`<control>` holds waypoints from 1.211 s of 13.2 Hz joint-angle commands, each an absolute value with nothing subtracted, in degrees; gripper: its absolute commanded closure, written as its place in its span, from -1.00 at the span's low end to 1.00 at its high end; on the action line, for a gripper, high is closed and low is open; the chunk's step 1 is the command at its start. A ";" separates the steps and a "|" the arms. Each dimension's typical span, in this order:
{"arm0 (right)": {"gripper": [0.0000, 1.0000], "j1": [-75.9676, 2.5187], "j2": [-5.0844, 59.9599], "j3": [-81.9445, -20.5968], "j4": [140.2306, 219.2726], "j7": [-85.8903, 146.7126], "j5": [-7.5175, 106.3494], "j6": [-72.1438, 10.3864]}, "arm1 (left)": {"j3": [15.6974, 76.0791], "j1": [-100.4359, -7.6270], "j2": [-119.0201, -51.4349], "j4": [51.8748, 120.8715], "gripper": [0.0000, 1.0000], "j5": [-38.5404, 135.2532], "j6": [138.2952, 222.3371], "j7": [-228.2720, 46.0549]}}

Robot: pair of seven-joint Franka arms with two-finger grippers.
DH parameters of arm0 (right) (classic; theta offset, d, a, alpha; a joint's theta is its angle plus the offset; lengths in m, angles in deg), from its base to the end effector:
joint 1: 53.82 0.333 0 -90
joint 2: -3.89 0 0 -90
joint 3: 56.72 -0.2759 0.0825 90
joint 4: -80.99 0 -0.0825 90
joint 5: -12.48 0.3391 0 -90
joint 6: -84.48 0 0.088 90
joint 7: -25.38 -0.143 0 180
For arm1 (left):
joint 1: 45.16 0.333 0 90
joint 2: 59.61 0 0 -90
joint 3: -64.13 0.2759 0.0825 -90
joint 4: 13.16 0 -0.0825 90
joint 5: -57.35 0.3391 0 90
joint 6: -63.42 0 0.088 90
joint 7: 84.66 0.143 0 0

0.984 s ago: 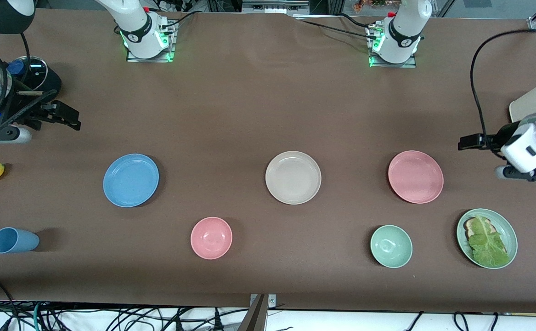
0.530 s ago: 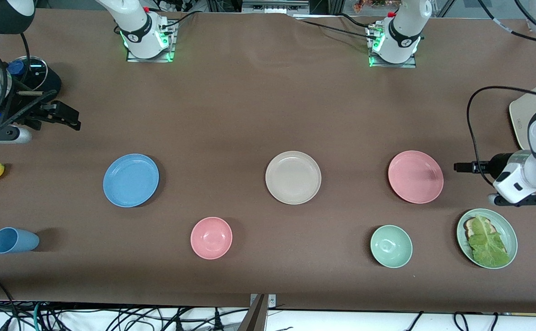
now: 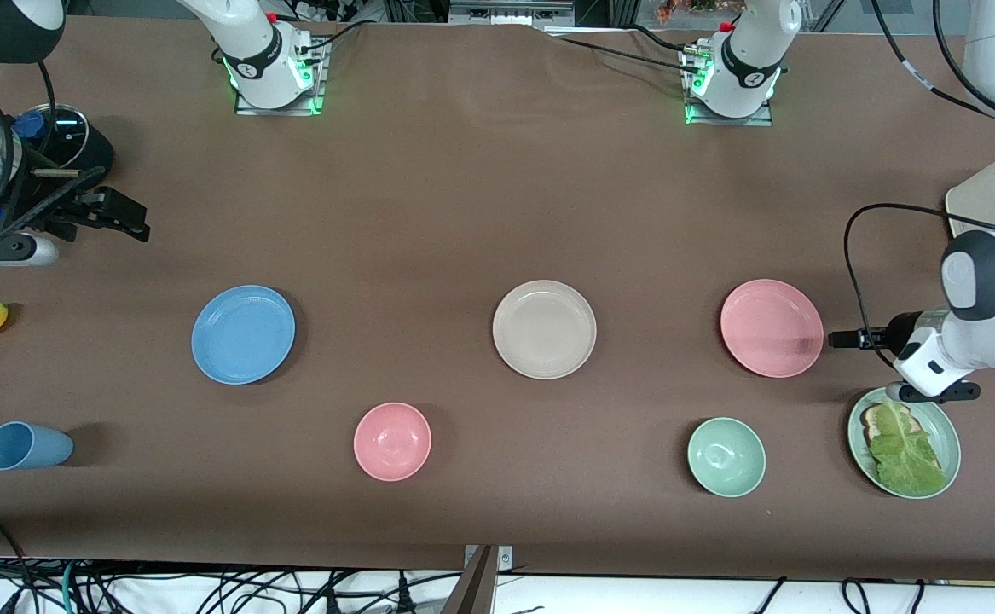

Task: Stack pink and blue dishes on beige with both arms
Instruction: 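Reach the left gripper down to the rim of the pink plate, then close the left gripper on the pink plate rim and lift it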

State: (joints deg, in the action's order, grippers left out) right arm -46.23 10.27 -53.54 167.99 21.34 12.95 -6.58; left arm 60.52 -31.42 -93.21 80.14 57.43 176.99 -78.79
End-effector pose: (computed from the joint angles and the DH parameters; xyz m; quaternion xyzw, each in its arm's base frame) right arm 0.5363 0.0438 0.5140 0.9998 0.0032 -0.0202 0.0005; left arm 0.5852 0.1071 0.2207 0.9924 0.0398 -0.1120 0.0332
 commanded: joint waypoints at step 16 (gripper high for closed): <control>-1.00 -48.37 10.92 -53.73 167.39 21.51 12.57 -8.77 | 59.65 -31.09 -90.82 93.89 1.00 59.02 189.55 -79.91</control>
State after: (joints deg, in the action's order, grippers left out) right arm -47.82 10.80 -53.28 167.99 21.33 12.95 -8.66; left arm 60.05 -30.88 -92.67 93.51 57.63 191.22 -78.77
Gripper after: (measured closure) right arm 0.000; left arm 0.930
